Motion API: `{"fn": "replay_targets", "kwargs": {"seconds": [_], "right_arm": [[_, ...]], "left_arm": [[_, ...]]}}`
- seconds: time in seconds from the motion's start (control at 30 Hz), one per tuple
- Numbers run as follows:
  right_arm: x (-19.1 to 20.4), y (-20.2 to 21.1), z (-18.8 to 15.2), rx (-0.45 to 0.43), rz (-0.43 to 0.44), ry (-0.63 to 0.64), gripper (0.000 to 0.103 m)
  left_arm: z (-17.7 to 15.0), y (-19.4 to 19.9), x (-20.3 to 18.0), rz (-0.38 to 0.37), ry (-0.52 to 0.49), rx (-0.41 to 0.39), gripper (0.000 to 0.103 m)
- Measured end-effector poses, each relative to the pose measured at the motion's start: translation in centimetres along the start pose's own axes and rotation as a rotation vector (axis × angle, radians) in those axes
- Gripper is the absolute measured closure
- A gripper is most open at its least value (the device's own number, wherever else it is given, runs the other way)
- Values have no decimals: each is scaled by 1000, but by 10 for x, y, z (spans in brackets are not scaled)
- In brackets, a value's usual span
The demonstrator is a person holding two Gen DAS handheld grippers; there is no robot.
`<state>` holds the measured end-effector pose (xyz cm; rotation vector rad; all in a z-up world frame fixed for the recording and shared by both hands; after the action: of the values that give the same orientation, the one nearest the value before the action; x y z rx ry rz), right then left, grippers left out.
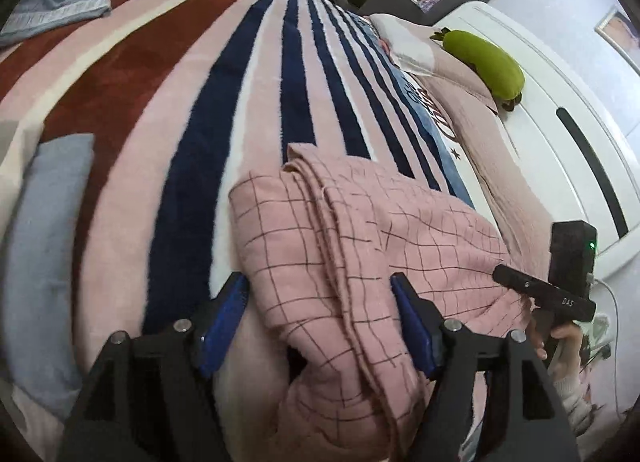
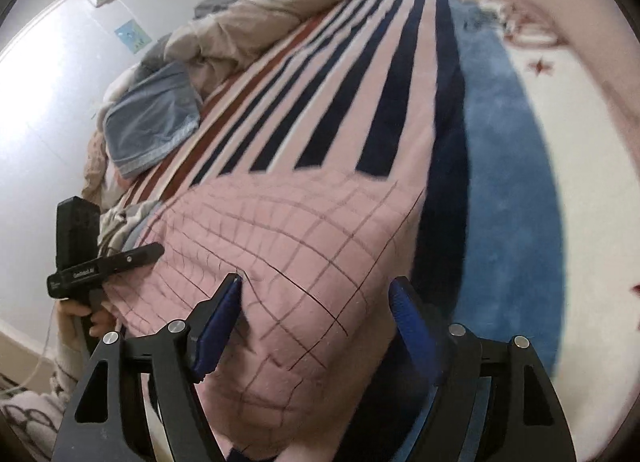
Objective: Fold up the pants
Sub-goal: 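Grasp the folded pants bundle with both tools, then carry the folded pants with both tools onto the clothes pile and release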
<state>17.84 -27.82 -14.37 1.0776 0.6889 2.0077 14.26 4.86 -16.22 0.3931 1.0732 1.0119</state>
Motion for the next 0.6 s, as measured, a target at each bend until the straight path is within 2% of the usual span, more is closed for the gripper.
{"fn": "replay_targets", "kwargs": {"seconds": [0.03,0.1,0.2,0.27,0.3,0.33,0.43,0.6], "right_arm": [[-1,-4,-2,14,19,-7,31],[-2,-11,-6,29,47,-22,32],[4,-11,-7,29,78,-7,55],[9,-9,-7,30,65,8,62],[13,-7,-6,25,49,32,68],[18,-5,-5,20,35,48,74],[28,3,0,-7,12,66,81],[54,20,12,-67,-9,102,82]], "left_arm": [[0,0,-1,-2,-3,0,37],[-2,-1,-2,-17,1,7,53],[-4,0,-12,7,-53,1,70],[-3,5,-23,42,-111,-25,77],[-2,7,-26,54,-127,-36,80],[-1,10,-29,64,-142,-48,81],[3,23,-38,75,-185,-84,83],[9,56,-41,96,-234,-147,84]]}}
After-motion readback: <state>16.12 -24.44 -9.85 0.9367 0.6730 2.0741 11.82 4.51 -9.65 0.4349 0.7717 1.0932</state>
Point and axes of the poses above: each gripper's, at about its wrist camera, not at the fingertips, and y roughly against the way its jaws point, x to its left, z to its top, the point moved 6 cm from there along -y, roughly the way its jaws point, and after that the axes turned 1 degree about -z, right-handed, at the moved point
